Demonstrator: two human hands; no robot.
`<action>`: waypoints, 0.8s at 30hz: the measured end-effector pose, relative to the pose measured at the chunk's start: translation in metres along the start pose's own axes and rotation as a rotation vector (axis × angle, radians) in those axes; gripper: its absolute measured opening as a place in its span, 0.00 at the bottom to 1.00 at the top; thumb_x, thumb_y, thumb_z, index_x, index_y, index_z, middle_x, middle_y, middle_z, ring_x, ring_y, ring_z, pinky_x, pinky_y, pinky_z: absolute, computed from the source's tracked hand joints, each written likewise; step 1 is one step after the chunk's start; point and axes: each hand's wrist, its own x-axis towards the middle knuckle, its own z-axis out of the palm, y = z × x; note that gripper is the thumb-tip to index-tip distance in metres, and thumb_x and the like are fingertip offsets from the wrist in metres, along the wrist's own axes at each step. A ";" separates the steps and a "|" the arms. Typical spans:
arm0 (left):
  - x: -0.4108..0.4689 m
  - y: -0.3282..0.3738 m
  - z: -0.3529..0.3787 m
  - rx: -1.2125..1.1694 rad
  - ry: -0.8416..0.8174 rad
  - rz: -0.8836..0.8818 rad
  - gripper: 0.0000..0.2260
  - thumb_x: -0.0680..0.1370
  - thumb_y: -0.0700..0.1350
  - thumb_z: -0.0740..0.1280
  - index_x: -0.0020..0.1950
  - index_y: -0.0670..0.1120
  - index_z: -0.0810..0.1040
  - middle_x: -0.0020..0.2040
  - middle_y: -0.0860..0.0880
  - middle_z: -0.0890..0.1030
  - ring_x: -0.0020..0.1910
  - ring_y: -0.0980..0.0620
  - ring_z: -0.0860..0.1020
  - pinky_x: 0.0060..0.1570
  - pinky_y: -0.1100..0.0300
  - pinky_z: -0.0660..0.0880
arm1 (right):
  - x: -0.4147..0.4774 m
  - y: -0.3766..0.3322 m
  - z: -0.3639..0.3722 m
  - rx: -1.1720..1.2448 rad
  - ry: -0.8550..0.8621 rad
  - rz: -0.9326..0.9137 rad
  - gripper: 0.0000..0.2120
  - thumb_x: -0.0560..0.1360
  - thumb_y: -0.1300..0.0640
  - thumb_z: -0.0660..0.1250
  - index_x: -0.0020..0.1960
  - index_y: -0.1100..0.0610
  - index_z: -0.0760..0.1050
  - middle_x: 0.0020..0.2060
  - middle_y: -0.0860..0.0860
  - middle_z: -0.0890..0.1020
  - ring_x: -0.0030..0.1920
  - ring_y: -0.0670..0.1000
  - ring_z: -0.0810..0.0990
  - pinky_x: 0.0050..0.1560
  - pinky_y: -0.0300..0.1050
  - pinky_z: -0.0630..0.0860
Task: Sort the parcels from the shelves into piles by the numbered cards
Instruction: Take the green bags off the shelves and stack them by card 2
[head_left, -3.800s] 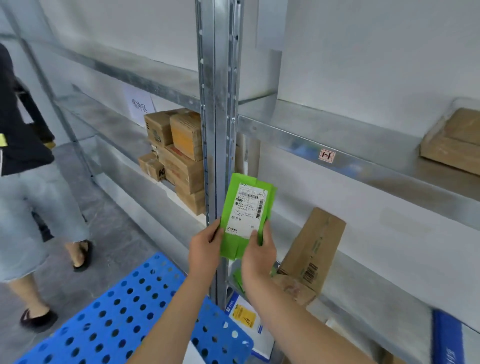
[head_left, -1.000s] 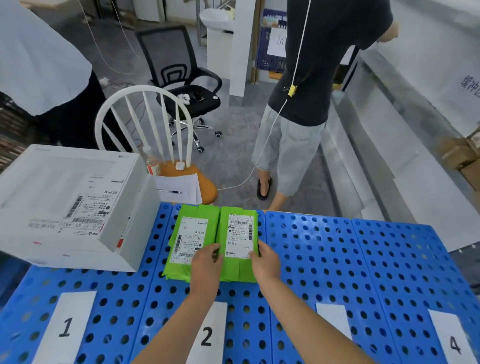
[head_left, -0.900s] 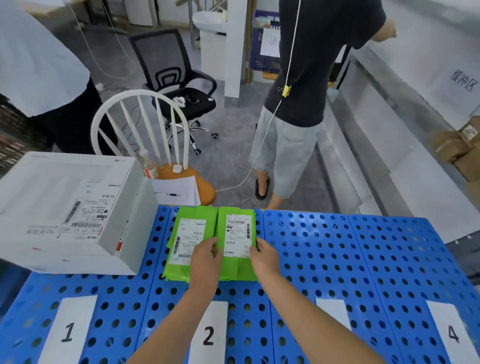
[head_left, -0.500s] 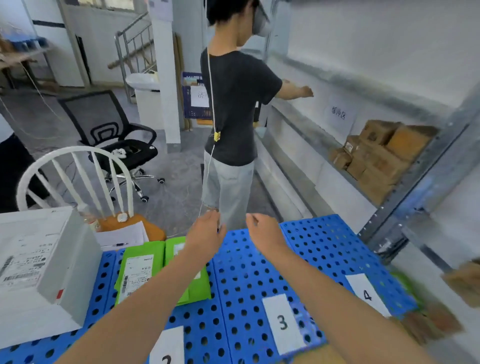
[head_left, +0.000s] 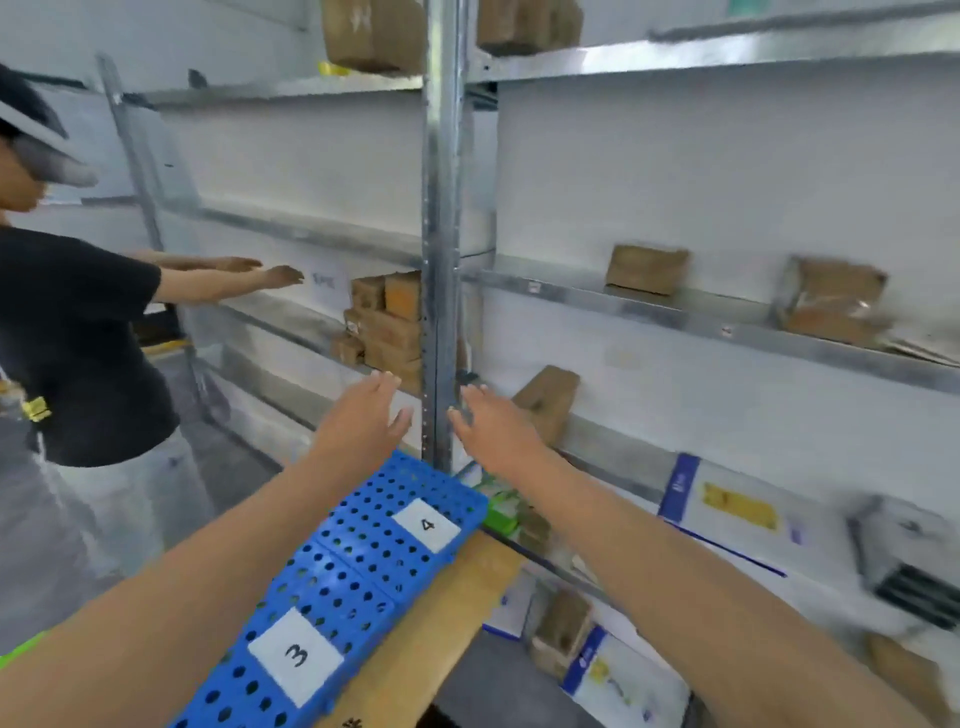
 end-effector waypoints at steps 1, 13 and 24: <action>0.004 0.025 0.001 -0.019 0.008 0.043 0.23 0.82 0.50 0.58 0.74 0.41 0.64 0.74 0.43 0.66 0.73 0.45 0.64 0.71 0.53 0.60 | -0.016 0.019 -0.015 -0.026 0.048 0.018 0.22 0.82 0.49 0.53 0.71 0.60 0.66 0.69 0.58 0.71 0.71 0.58 0.66 0.69 0.52 0.64; -0.019 0.322 0.037 -0.177 0.014 0.588 0.22 0.82 0.52 0.57 0.75 0.45 0.63 0.75 0.47 0.65 0.73 0.49 0.64 0.71 0.56 0.60 | -0.244 0.192 -0.187 -0.211 0.198 0.487 0.25 0.83 0.50 0.51 0.77 0.61 0.56 0.74 0.58 0.65 0.73 0.57 0.62 0.73 0.49 0.57; -0.082 0.508 0.068 -0.458 -0.149 0.915 0.22 0.82 0.52 0.57 0.74 0.44 0.66 0.73 0.47 0.67 0.73 0.48 0.63 0.71 0.55 0.60 | -0.408 0.256 -0.247 -0.286 0.314 0.909 0.24 0.84 0.51 0.51 0.76 0.61 0.57 0.71 0.58 0.67 0.70 0.58 0.65 0.67 0.48 0.60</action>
